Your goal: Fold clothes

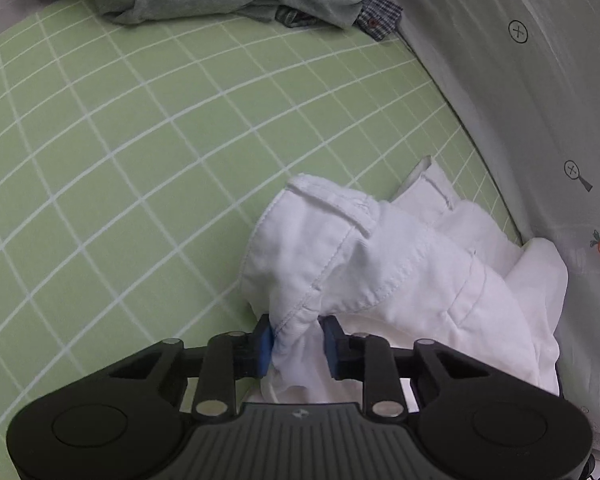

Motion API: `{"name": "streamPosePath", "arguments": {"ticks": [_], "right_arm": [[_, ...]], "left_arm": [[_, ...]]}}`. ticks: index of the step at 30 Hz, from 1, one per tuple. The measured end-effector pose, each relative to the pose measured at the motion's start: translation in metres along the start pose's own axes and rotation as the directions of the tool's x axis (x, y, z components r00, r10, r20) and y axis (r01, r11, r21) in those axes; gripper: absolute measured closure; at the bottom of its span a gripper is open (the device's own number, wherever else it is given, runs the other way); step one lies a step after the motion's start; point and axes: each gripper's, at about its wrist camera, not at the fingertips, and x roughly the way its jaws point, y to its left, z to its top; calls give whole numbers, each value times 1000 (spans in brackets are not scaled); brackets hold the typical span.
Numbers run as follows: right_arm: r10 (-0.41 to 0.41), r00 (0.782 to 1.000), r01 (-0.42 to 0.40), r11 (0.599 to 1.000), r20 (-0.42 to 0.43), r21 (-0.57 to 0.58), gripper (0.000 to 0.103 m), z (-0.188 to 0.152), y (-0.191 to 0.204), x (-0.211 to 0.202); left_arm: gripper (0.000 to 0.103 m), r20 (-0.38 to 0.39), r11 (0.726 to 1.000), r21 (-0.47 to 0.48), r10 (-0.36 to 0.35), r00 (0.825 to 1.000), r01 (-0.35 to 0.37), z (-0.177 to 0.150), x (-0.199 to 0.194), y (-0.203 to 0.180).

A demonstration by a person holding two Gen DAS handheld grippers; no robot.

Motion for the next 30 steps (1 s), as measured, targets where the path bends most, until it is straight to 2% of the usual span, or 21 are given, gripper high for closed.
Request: {"name": "streamPosePath", "arguments": {"ticks": [4, 7, 10, 12, 14, 16, 17, 19, 21, 23, 24, 26, 27, 29, 30], "right_arm": [[53, 998, -53, 999, 40, 5, 85, 29, 28, 33], [92, 986, -89, 996, 137, -24, 87, 55, 54, 30], [146, 948, -121, 987, 283, -103, 89, 68, 77, -18], [188, 907, -135, 977, 376, -164, 89, 68, 84, -63], [227, 875, -144, 965, 428, -217, 90, 53, 79, -110], [247, 859, -132, 953, 449, -272, 90, 23, 67, -153], [243, 862, -116, 949, 444, -292, 90, 3, 58, -172], [211, 891, -84, 947, 401, -310, 90, -42, 36, -195], [144, 940, -48, 954, 311, -296, 90, -91, 8, -198], [52, 986, -7, 962, 156, -271, 91, -143, -26, -185], [22, 996, 0, 968, 85, -252, 91, -164, -40, -179], [-27, 998, 16, 976, -48, -216, 90, -204, -67, -169], [-29, 997, 13, 978, -74, -206, 88, -211, -71, -170], [-29, 993, 7, 981, -112, -194, 82, -224, -79, -175], [-22, 997, 4, 976, -81, -216, 76, -224, -76, -184]], "left_arm": [[88, 61, 998, 34, -46, 997, 44, 46, 21, -30], [91, 140, 994, 47, -105, 984, 100, 80, 17, -57], [92, 238, 985, 105, -155, 959, 134, 103, -9, -78], [92, 290, 981, 128, -177, 941, 145, 108, -35, -79], [92, 318, 977, 118, -207, 925, 178, 102, -64, -63], [92, 330, 971, 87, -238, 914, 222, 89, -93, -41], [92, 336, 973, 80, -232, 913, 218, 80, -105, -28], [92, 351, 983, 78, -182, 919, 165, 60, -126, -1], [92, 351, 996, 55, -87, 932, 72, 39, -132, 31], [91, 310, 1000, 10, 19, 951, -23, 21, -130, 66], [90, 280, 998, -2, 58, 958, -60, 14, -127, 79], [81, 223, 992, -7, 122, 967, -123, -3, -124, 98], [79, 198, 988, 9, 147, 969, -151, -10, -123, 103], [77, 200, 980, 50, 181, 963, -195, -27, -129, 108], [72, 210, 978, 71, 178, 961, -197, -33, -132, 108]]}}
